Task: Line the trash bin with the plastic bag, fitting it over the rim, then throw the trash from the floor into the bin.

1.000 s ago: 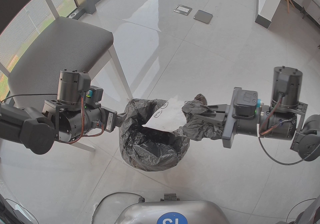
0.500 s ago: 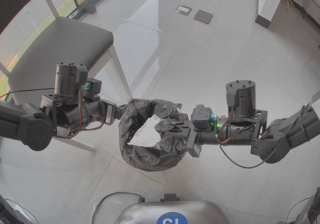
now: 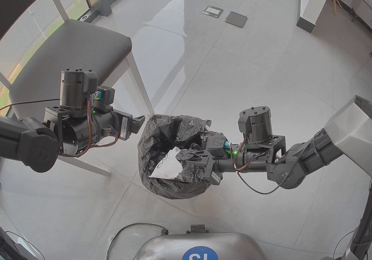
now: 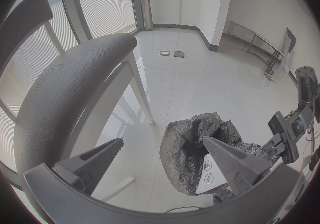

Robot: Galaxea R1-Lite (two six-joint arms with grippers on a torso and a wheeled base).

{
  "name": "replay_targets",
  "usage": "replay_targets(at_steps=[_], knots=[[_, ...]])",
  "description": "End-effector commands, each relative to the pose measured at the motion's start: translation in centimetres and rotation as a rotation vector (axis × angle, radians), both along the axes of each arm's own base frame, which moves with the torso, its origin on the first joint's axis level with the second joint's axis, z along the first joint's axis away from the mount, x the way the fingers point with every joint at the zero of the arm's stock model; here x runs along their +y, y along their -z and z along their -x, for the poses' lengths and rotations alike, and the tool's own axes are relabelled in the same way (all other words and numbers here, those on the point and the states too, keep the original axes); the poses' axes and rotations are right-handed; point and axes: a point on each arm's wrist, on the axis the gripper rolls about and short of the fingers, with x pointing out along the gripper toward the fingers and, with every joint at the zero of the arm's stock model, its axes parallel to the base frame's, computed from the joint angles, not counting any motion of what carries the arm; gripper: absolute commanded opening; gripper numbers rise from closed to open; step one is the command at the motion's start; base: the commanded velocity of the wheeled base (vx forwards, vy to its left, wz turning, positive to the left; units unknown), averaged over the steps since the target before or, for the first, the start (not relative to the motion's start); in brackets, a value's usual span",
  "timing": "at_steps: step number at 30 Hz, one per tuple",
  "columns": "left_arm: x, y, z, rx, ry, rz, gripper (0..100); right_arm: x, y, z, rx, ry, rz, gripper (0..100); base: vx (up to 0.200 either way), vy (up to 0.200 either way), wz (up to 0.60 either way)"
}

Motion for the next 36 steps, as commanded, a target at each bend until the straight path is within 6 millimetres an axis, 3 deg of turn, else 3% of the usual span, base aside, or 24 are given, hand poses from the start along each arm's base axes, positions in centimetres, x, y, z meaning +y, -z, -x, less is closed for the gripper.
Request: replay_targets(at_steps=[1, 8, 15, 16, 21, 36], knots=[[0.2, -0.2, 0.1, -0.006, -0.004, 0.003, 100, 0.2, 1.9, -1.2, 0.025, 0.012, 0.022, 0, 0.0, 0.0, 0.0], [0.8, -0.2, 0.1, -0.006, -0.022, 0.003, 100, -0.6, 2.9, -3.0, 0.023, 0.047, 0.032, 0, 0.0, 0.0, 0.0], [1.2, -0.3, -0.1, -0.008, -0.036, 0.003, 100, -1.2, 1.5, -4.0, -0.017, 0.07, 0.004, 0, 0.0, 0.0, 0.0], [1.2, -0.2, -0.1, -0.006, -0.036, 0.003, 100, -1.2, 0.1, -3.8, -0.047, 0.07, -0.017, 0, 0.0, 0.0, 0.0], [1.2, -0.3, -0.1, -0.008, -0.036, 0.003, 100, -1.0, -1.9, -3.5, -0.079, 0.063, -0.04, 0, 0.0, 0.0, 0.0], [1.3, -0.5, 0.1, -0.013, -0.036, 0.006, 100, 1.1, 0.9, -4.0, -0.031, 0.027, -0.004, 0, 0.0, 0.0, 0.0]])
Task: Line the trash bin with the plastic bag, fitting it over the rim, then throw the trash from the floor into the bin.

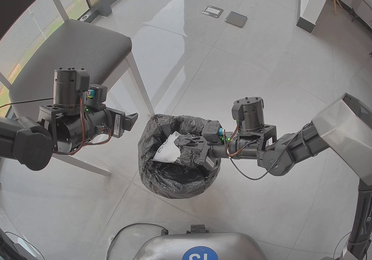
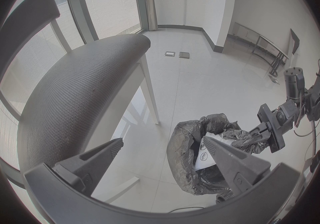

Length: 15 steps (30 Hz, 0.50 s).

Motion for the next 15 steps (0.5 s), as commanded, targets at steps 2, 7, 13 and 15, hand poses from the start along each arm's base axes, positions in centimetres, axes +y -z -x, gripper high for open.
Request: replay_targets(at_steps=[2, 7, 13, 15], knots=[[0.1, -0.2, 0.1, -0.006, -0.002, 0.002, 100, 0.5, 1.6, -0.2, 0.026, -0.009, 0.026, 0, 0.0, 0.0, 0.0], [0.2, -0.2, 0.1, -0.006, -0.005, 0.002, 100, 0.4, 2.9, -0.7, 0.048, -0.002, 0.041, 0, 0.0, 0.0, 0.0], [0.4, -0.1, 0.1, -0.003, -0.011, 0.001, 100, 0.3, 3.3, -1.4, 0.04, 0.007, 0.042, 0, 0.0, 0.0, 0.0], [0.4, -0.1, 0.1, -0.003, -0.013, 0.001, 100, 0.3, 3.2, -1.6, 0.037, 0.008, 0.04, 0, 0.0, 0.0, 0.0]])
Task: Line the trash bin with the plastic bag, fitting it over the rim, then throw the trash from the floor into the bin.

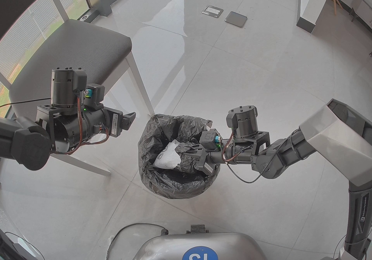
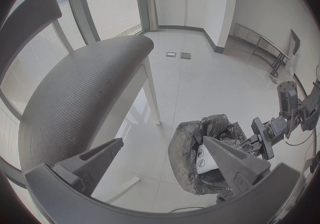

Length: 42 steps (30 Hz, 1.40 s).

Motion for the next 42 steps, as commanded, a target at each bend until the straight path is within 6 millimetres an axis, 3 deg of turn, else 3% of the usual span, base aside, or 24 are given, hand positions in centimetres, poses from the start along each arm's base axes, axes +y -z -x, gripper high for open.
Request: replay_targets(at_steps=[1, 3, 4, 15, 21, 27, 33, 35, 37, 42], knots=[[0.1, 0.0, 0.0, 0.001, -0.003, -0.001, 100, 0.2, 0.3, -0.7, -0.003, 0.004, 0.001, 0, 0.0, 0.0, 0.0], [0.1, 0.0, 0.0, 0.001, -0.003, -0.001, 100, 0.2, 0.3, -0.7, -0.003, 0.004, 0.001, 0, 0.0, 0.0, 0.0], [0.1, 0.0, 0.0, 0.001, -0.003, -0.001, 100, 0.3, 0.0, -1.0, -0.01, 0.005, -0.003, 100, 0.0, 0.0, 0.0], [0.7, 0.6, 1.0, 0.022, 0.002, -0.005, 100, 0.6, -1.8, -0.8, -0.036, 0.004, -0.035, 100, 0.0, 0.0, 0.0], [1.0, 1.1, 1.7, 0.041, 0.009, -0.008, 100, -0.8, -3.6, 0.5, -0.015, 0.038, -0.055, 100, 0.0, 0.0, 0.0], [1.9, 2.6, 4.0, 0.109, 0.036, -0.011, 100, -5.7, -5.8, 2.9, 0.002, 0.222, -0.028, 100, 0.0, 0.0, 0.0], [3.3, 3.8, 6.7, 0.177, 0.05, -0.022, 100, -10.9, -8.1, 6.9, 0.11, 0.498, 0.006, 100, 0.0, 0.0, 0.0], [3.5, 3.9, 7.3, 0.191, 0.053, -0.027, 100, -11.7, -8.3, 7.5, 0.112, 0.535, 0.024, 100, 0.0, 0.0, 0.0], [4.3, 4.1, 9.4, 0.234, 0.063, -0.05, 100, -14.5, -9.7, 10.2, 0.128, 0.617, 0.07, 100, 0.0, 0.0, 0.0], [5.6, 3.2, 12.7, 0.235, 0.055, -0.04, 100, -18.6, -12.5, 15.2, 0.165, 0.762, 0.129, 100, 0.0, 0.0, 0.0]])
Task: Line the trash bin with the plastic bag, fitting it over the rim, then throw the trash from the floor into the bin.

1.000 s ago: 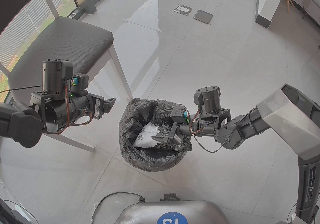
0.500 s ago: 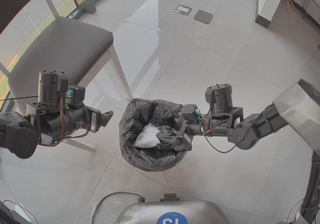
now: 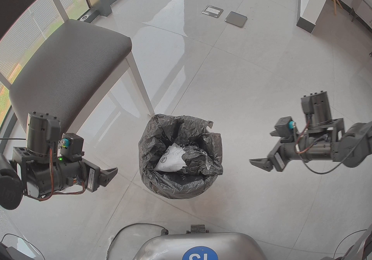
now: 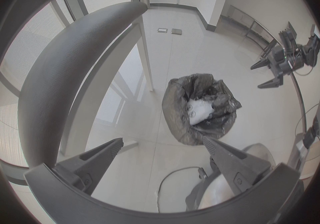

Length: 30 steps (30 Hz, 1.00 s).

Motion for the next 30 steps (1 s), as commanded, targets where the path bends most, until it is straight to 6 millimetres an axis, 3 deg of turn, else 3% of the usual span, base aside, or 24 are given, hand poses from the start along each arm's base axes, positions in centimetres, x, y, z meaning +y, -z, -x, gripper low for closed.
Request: replay_targets(at_steps=[1, 5, 7, 8, 10, 15, 19, 24, 30], knots=[[2.4, -1.6, 5.8, -0.026, -0.012, 0.015, 100, -6.7, -5.6, 8.0, -0.042, 0.244, 0.046, 100, 0.0, 0.0, 0.0], [4.0, -2.8, 9.2, -0.043, -0.033, 0.022, 100, -9.6, -6.4, 12.4, -0.094, 0.438, 0.019, 100, 0.0, 0.0, 0.0], [4.2, -3.0, 9.8, -0.044, -0.034, 0.022, 100, -10.1, -6.5, 13.2, -0.111, 0.465, 0.004, 100, 0.0, 0.0, 0.0], [4.9, -3.4, 11.6, -0.06, -0.038, 0.037, 100, -11.3, -7.2, 15.7, -0.173, 0.533, -0.018, 100, 0.0, 0.0, 0.0], [5.5, -4.1, 13.3, -0.082, -0.049, 0.07, 100, -12.2, -7.7, 18.3, -0.196, 0.595, -0.022, 100, 0.0, 0.0, 0.0], [7.4, -6.4, 18.4, -0.139, -0.091, 0.108, 100, -12.8, -8.7, 25.5, -0.198, 0.679, -0.05, 100, 0.0, 0.0, 0.0], [8.4, -7.2, 22.0, -0.18, -0.189, 0.099, 100, -12.6, -8.1, 29.5, -0.233, 0.676, -0.158, 100, 0.0, 0.0, 0.0], [8.6, -7.5, 26.8, -0.25, -0.304, 0.105, 100, -12.4, -6.5, 33.1, -0.277, 0.615, -0.211, 100, 0.0, 0.0, 0.0], [8.0, -4.8, 31.8, -0.276, -0.389, 0.096, 100, -12.7, -3.9, 35.7, -0.319, 0.596, -0.283, 100, 0.0, 0.0, 0.0]])
